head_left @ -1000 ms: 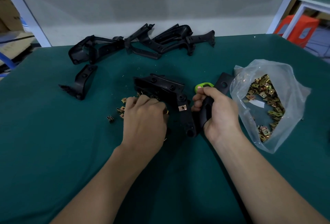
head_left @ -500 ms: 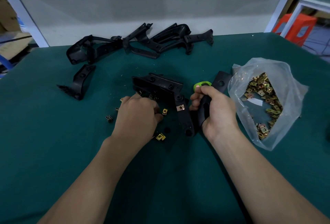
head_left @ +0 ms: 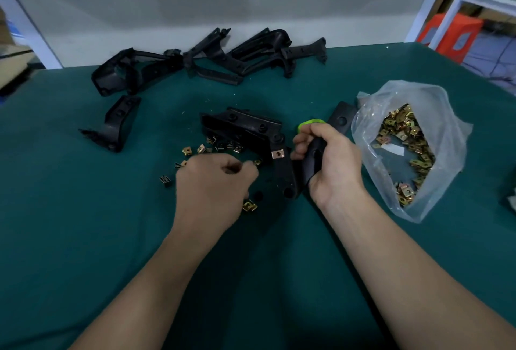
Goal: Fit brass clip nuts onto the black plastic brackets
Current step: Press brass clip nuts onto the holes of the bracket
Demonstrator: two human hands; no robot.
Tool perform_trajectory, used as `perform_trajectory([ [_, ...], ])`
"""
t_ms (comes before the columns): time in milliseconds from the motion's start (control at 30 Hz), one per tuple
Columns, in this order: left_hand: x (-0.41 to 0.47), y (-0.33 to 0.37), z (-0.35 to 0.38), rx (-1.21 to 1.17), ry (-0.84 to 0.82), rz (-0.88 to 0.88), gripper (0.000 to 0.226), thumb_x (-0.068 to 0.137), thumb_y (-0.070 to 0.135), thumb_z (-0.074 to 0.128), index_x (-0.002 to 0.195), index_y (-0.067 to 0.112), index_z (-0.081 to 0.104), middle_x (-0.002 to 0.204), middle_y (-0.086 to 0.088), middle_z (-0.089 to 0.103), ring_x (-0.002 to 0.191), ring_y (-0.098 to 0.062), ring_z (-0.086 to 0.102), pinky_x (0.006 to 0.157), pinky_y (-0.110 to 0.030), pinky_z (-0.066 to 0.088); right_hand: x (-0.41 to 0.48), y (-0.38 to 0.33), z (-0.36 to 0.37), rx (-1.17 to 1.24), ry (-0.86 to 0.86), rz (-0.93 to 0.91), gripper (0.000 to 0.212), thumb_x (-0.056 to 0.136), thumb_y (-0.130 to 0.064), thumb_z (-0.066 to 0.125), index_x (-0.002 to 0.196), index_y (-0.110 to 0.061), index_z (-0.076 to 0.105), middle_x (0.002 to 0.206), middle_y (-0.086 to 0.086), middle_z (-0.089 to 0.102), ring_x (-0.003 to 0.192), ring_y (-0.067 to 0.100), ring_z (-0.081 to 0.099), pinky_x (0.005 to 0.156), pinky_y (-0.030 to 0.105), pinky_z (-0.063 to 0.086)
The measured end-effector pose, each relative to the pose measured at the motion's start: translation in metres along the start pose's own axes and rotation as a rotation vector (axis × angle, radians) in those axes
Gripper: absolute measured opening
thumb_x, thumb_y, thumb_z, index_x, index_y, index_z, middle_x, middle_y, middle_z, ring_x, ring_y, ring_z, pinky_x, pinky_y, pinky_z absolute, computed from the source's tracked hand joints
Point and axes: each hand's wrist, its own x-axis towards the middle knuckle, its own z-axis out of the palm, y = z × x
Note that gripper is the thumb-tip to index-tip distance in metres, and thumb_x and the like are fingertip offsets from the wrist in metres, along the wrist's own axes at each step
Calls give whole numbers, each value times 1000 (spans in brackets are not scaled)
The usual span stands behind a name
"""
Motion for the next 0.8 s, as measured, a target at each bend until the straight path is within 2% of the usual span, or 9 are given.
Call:
perform_trajectory([
  [100, -4, -1, 2, -359, -221, -67, 18, 84, 20, 82, 66, 18, 77, 59, -3, 71, 51, -9, 60, 52, -18, 50, -2, -1, 3, 17, 8, -9, 15, 90, -3, 56, 77, -3, 62, 63, 14, 59, 47, 17, 48, 45, 24, 40],
  [200, -4, 2, 3, -508, -310, -50, 13, 82, 9, 81, 70, 14, 78, 67, -9, 73, 58, -14, 64, 59, -20, 54, -3, -3, 3, 29, -1, -8, 16, 90, -5, 57, 76, -2, 64, 64, 14, 60, 48, 17, 49, 46, 25, 43],
  [267, -7, 6, 2, -515, -367, -50, 11, 85, 7, 78, 75, 12, 79, 70, -11, 75, 58, -15, 66, 59, -19, 55, -4, -4, 2, 35, -15, -2, 16, 90, -6, 58, 76, -2, 65, 65, 14, 61, 48, 17, 49, 46, 25, 43],
  [400, -10, 10, -5, -514, -467, -95, 18, 96, 13, 66, 85, 10, 79, 83, -13, 78, 65, -16, 72, 54, -11, 43, -6, -7, 1, 44, -39, 1, 15, 89, -7, 59, 76, -3, 66, 66, 13, 61, 49, 17, 50, 47, 26, 45],
  [533, -9, 13, -11, -545, -494, -139, 18, 84, 27, 71, 80, 13, 81, 82, -15, 77, 62, -14, 70, 52, -10, 43, -9, -7, 2, 40, -39, 5, 17, 90, -7, 59, 75, -4, 67, 66, 12, 61, 49, 17, 50, 47, 26, 45],
  [667, -10, 12, -12, -515, -487, -124, 20, 78, 30, 74, 78, 11, 81, 79, -16, 76, 58, -13, 66, 52, -10, 45, -12, -5, 4, 41, -29, 9, 18, 89, -7, 61, 73, -5, 67, 66, 12, 61, 50, 18, 50, 47, 26, 44],
  [800, -11, 10, -12, -426, -491, -78, 16, 90, 15, 73, 77, 15, 82, 78, -15, 77, 63, -16, 68, 60, -17, 52, -14, -2, 6, 21, -7, -29, 12, 90, -7, 62, 79, -3, 65, 66, 12, 61, 49, 18, 49, 47, 26, 43],
])
